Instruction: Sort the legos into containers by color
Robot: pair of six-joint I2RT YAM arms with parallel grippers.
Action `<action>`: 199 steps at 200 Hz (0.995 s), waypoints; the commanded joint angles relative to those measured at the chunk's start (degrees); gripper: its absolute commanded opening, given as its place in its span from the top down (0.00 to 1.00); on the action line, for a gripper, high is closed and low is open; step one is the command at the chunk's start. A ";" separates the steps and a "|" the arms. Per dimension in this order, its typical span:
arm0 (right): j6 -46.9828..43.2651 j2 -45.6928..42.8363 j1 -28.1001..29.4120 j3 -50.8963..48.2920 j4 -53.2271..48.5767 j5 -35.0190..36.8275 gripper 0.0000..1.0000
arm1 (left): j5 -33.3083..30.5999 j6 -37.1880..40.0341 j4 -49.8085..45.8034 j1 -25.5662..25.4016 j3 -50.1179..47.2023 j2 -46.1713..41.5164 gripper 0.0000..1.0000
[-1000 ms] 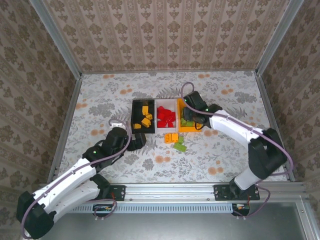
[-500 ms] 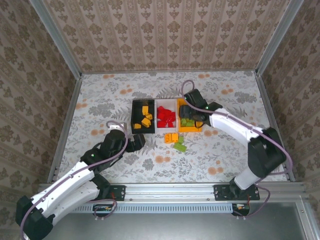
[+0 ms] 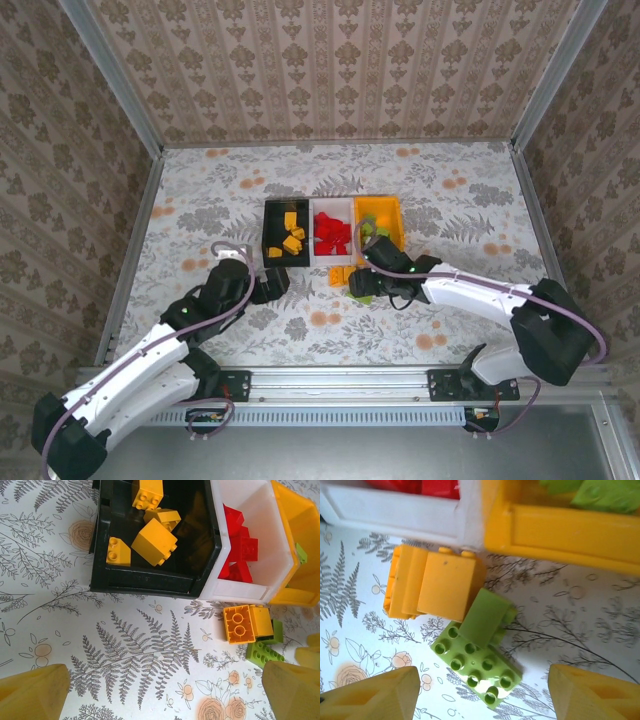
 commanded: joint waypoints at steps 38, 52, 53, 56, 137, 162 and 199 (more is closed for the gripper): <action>-6.11 9.95 1.61 1.79 4.11 -3.43 0.30 | 0.41 -1.20 0.36 1.17 -1.12 -0.79 0.00; -6.57 11.23 2.56 2.35 3.14 -3.10 0.32 | 0.29 -1.11 0.04 1.36 -1.21 -0.77 0.00; -6.62 11.25 2.61 2.36 3.06 -3.09 0.32 | 0.33 -1.11 0.07 1.41 -1.21 -0.77 0.00; -6.67 11.39 2.84 2.35 2.86 -3.14 0.33 | 0.37 -1.04 -0.04 1.43 -1.29 -0.78 0.00; -4.62 16.10 11.42 6.65 -8.09 10.52 0.42 | 1.44 -1.48 1.19 2.34 -2.62 -0.96 0.00; -3.59 18.65 12.33 8.40 -8.29 12.43 0.41 | 1.45 -1.43 0.95 2.59 -2.62 -0.90 0.00; -3.59 21.84 13.45 10.06 -9.75 12.78 0.50 | 1.68 -1.37 0.94 2.70 -2.65 -0.85 0.00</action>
